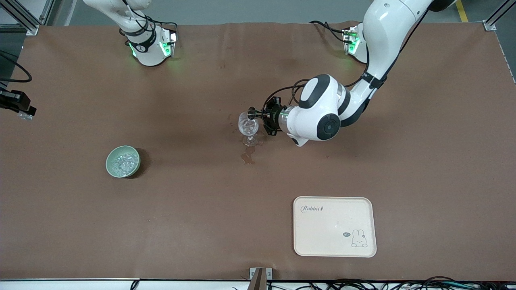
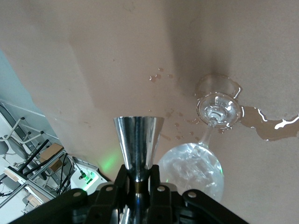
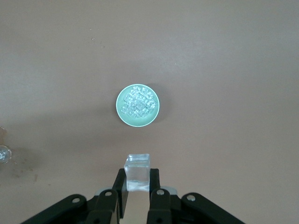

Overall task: Pour wine and add ice with both arms
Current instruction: 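Tilt the jigger over the wine glass with the left gripper to pour, then move the jigger toward the tray while the right gripper brings the ice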

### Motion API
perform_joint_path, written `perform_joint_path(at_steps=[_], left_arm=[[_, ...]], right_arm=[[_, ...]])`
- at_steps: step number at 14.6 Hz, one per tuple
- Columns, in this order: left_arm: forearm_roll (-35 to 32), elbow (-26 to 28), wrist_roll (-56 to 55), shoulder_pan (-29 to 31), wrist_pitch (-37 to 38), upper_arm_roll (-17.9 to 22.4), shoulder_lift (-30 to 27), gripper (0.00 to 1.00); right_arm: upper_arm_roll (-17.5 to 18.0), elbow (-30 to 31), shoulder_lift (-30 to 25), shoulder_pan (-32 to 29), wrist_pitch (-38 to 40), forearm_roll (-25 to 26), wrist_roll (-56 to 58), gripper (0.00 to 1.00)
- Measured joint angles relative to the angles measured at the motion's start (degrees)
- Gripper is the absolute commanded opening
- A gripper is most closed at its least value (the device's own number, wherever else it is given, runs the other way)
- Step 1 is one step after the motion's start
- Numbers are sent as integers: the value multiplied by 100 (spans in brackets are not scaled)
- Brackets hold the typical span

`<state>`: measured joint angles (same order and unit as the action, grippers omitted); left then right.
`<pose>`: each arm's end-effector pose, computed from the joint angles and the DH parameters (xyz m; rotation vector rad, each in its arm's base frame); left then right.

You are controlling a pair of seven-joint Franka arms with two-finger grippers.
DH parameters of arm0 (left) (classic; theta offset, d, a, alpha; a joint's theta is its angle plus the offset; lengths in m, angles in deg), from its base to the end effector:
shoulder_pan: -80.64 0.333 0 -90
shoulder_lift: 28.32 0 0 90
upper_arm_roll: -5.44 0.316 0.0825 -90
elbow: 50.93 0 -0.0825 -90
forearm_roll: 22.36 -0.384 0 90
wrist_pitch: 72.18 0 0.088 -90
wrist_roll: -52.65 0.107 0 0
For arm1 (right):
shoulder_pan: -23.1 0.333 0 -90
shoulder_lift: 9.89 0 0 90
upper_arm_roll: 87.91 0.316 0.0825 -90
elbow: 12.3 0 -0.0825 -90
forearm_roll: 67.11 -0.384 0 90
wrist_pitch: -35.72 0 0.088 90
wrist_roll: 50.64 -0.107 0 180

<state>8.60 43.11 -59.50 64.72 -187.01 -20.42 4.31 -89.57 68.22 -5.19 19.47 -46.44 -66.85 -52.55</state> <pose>0.5034 -0.4412 0.3148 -2.0944 -2.0549 1.1202 0.5637 -0.0519 0.6439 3.1289 -0.1976 -0.0840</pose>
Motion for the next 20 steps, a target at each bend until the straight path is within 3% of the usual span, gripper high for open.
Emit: perform_joint_path(at_steps=[10, 14, 20], left_arm=[[163, -566, 2062, 534, 500, 24, 6, 1], [795, -725, 3149, 1345, 521, 60, 194, 1], [1588, -1390, 4162, 2506, 535, 81, 1017, 1]], right_arm=[[52, -4, -5, 171, 22, -23, -211, 0], [107, -15, -22, 986, 24, -125, -1320, 0], [147, 2, -1, 2640, -169, -201, -3169, 0]])
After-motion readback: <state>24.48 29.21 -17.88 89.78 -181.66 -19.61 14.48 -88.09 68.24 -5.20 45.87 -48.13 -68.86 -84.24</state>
